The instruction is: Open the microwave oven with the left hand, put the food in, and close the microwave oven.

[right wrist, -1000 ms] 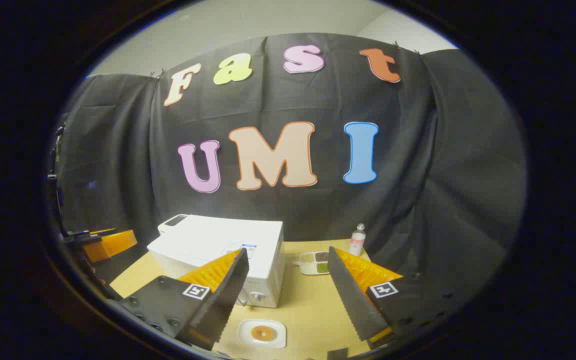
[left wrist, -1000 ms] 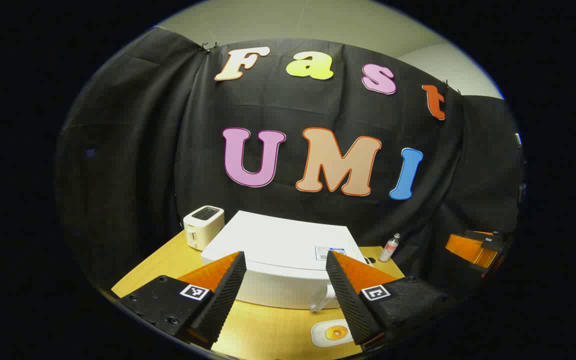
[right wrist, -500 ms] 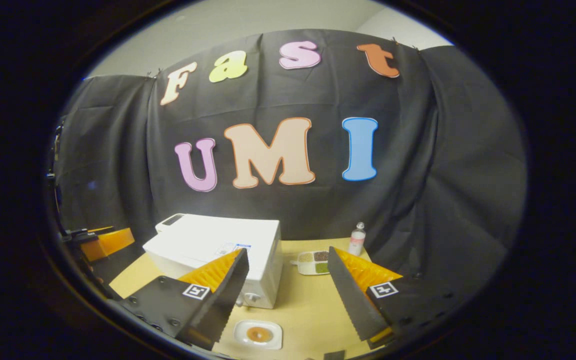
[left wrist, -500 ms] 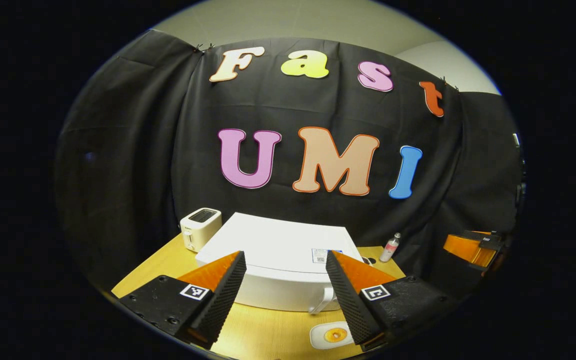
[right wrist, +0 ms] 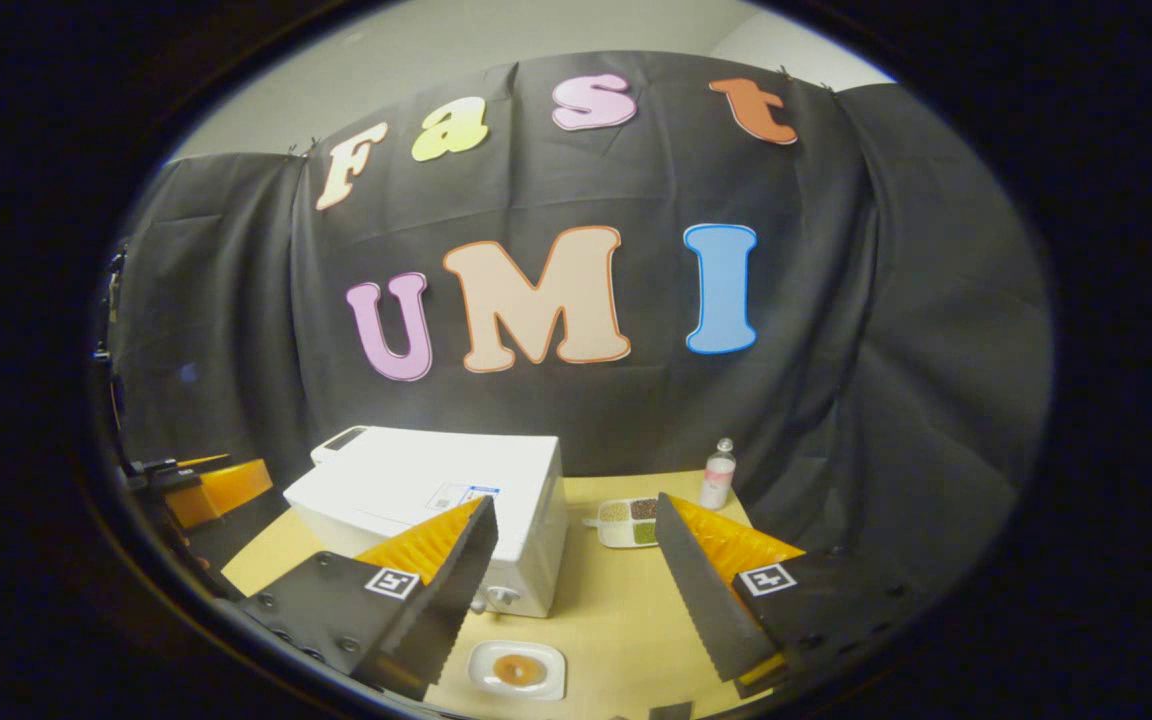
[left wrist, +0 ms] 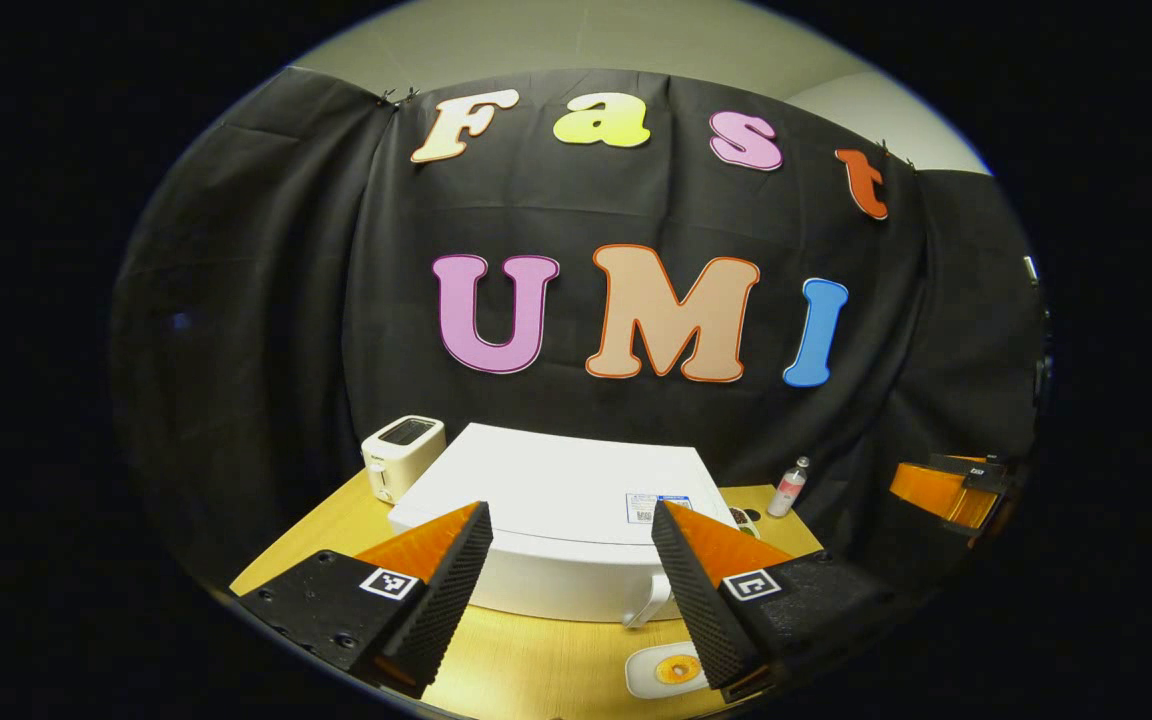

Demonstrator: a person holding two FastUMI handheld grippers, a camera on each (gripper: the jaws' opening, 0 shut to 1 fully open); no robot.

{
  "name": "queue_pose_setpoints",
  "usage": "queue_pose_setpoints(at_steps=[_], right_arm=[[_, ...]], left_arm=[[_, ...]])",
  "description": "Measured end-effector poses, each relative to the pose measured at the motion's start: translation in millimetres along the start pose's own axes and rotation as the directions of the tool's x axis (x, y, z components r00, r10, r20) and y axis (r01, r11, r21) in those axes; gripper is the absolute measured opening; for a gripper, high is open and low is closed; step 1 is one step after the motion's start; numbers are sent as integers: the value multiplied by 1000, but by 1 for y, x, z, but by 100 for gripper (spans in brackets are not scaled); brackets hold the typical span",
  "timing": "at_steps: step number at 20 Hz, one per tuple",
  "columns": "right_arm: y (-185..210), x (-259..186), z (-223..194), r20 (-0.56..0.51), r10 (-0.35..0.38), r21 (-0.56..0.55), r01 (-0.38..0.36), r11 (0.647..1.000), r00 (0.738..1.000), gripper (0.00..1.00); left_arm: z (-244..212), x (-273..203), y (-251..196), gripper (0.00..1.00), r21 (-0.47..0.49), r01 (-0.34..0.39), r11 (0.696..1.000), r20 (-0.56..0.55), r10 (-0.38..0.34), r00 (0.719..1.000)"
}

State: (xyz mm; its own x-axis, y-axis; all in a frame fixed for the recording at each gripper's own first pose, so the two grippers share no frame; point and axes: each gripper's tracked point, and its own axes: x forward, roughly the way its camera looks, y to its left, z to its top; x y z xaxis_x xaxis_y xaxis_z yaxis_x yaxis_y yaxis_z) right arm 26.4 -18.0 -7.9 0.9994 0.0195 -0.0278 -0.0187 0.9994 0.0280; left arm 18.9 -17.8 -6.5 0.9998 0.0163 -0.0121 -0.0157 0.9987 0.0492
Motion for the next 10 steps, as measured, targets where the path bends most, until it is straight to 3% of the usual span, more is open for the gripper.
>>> queue_pose_setpoints(at_steps=[10], right_arm=[[0, -20, 13, 96, -6, -27, 9, 1000, 995, 96]], left_arm=[[14, -17, -11, 95, 21, 31, 999, 76, -33, 997]])
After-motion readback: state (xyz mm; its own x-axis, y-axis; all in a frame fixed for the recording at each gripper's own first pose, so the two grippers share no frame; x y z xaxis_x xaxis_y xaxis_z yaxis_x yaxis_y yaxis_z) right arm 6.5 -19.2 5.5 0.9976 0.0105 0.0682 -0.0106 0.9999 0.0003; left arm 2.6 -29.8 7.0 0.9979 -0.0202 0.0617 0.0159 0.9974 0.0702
